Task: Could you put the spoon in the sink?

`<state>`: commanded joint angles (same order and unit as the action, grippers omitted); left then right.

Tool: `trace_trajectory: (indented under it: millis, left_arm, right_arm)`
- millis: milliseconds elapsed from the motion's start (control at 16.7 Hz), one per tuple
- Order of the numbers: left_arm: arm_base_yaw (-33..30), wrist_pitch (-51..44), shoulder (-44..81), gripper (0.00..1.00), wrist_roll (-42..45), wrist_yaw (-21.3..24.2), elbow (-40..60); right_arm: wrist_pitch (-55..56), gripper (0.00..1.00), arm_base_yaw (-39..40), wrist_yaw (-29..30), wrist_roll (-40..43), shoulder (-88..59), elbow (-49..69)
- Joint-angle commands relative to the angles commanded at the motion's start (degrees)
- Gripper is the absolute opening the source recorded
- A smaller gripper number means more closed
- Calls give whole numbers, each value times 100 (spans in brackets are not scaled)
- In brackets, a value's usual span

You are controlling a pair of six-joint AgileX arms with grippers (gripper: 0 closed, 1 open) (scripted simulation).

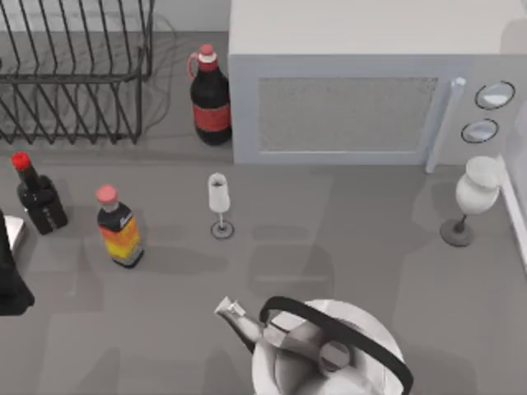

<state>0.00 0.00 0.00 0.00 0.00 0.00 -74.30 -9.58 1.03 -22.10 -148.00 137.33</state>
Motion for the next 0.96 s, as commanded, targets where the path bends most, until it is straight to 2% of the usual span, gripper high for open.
trace_trajectory:
  millis: [600, 960]
  left_arm:
    - [0, 0, 0, 100, 0, 0, 0]
    - [0, 0, 0, 100, 0, 0, 0]
  right_arm:
    - [0, 98, 0, 0, 0, 0, 0]
    - [0, 100, 0, 0, 0, 0, 0]
